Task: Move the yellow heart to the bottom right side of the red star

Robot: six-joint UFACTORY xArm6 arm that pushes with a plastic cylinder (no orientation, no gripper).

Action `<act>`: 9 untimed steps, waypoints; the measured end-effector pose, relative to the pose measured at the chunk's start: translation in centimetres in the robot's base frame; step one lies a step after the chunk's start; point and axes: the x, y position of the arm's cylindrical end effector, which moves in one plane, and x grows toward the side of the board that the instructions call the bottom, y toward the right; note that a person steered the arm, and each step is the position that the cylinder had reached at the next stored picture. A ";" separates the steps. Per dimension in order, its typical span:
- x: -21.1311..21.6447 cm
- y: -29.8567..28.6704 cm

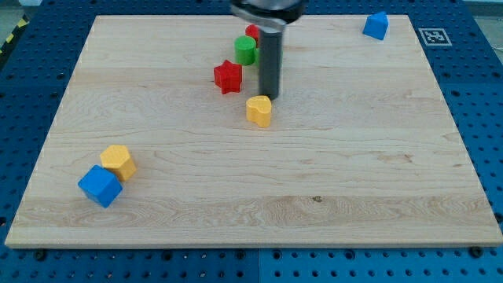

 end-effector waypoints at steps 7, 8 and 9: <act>2.5 2.0; 1.4 0.2; 5.0 -1.0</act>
